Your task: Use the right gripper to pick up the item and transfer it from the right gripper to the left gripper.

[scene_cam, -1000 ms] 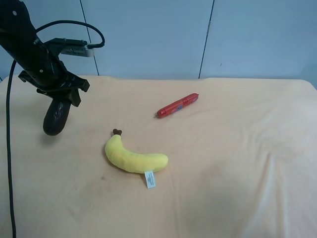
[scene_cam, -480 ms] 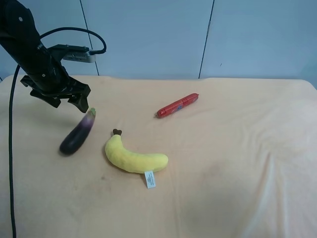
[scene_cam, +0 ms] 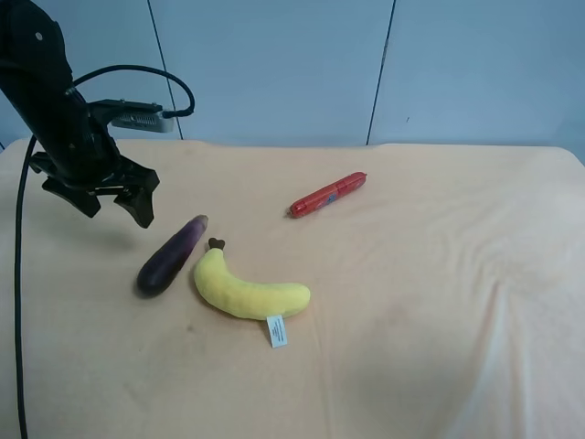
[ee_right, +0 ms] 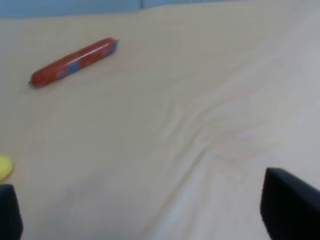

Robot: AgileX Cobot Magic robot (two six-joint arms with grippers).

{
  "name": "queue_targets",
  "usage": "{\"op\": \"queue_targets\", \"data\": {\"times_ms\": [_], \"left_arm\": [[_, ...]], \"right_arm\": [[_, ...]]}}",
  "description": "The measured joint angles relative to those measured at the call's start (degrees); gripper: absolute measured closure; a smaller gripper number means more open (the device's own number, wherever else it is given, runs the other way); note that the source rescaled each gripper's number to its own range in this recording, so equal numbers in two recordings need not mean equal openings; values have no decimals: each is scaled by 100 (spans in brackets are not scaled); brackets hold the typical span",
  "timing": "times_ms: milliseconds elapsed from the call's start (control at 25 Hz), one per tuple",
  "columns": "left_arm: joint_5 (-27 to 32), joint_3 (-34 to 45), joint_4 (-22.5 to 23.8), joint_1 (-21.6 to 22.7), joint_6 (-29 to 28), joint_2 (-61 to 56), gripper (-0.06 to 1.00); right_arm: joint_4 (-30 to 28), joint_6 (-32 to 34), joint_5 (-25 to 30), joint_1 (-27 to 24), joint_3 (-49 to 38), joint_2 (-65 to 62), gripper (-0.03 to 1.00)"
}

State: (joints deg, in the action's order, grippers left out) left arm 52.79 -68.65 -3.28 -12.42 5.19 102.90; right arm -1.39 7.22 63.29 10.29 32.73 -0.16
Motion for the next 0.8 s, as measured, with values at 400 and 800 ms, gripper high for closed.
{"op": "queue_targets", "data": {"times_ms": [400,800], "left_arm": [[1100,63,-127,0,-21,-267,25],[1126,777,-174,0,-167,-1972,25]], "right_arm": [[85,0,-1,-581,0,0,10],[85,0,-1,-581,0,0,10]]}}
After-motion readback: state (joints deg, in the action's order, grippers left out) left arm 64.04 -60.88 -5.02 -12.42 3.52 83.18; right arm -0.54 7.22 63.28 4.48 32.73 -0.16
